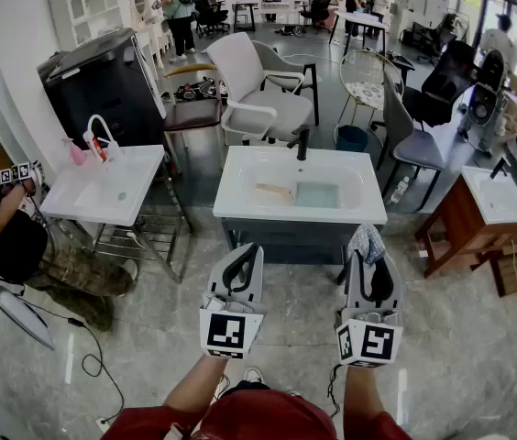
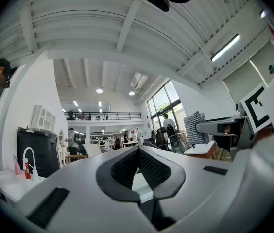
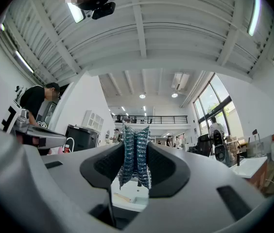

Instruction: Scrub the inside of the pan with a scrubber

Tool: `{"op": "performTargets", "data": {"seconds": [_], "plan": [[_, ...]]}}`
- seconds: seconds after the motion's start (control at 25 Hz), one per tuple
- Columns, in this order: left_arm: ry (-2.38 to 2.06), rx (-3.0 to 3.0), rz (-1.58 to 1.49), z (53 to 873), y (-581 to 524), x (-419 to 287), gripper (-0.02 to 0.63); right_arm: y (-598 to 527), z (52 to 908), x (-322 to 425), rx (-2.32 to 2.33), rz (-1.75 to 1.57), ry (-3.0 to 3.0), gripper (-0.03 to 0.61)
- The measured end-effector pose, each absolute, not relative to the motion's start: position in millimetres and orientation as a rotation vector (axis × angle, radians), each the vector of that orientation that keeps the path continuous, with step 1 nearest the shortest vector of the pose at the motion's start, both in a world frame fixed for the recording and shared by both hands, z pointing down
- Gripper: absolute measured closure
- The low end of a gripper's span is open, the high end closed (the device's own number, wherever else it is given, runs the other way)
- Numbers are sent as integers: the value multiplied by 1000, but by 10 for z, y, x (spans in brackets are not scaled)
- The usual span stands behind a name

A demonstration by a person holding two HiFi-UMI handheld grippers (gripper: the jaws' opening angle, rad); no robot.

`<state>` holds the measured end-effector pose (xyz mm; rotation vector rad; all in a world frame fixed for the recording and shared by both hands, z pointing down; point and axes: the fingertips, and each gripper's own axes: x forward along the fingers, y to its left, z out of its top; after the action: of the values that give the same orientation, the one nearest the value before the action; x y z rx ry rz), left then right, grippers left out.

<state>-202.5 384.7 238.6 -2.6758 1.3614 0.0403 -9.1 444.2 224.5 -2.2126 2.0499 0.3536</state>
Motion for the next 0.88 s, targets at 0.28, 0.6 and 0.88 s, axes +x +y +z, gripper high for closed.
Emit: {"op": "performTargets", "data": {"seconds": [0.28, 0.6, 0.88], "plan": [[1345, -2616, 89, 2416, 3789, -2132, 600, 4374, 2330, -266, -2200, 324, 2061, 419], [1386, -2640, 59, 2496, 3609, -2406, 600, 4125, 2389, -529, -2154, 301, 2085, 415], [1375, -2638, 49, 2603, 3345, -2584, 600, 3898, 2486, -714, -2163, 327, 2093, 414]]}}
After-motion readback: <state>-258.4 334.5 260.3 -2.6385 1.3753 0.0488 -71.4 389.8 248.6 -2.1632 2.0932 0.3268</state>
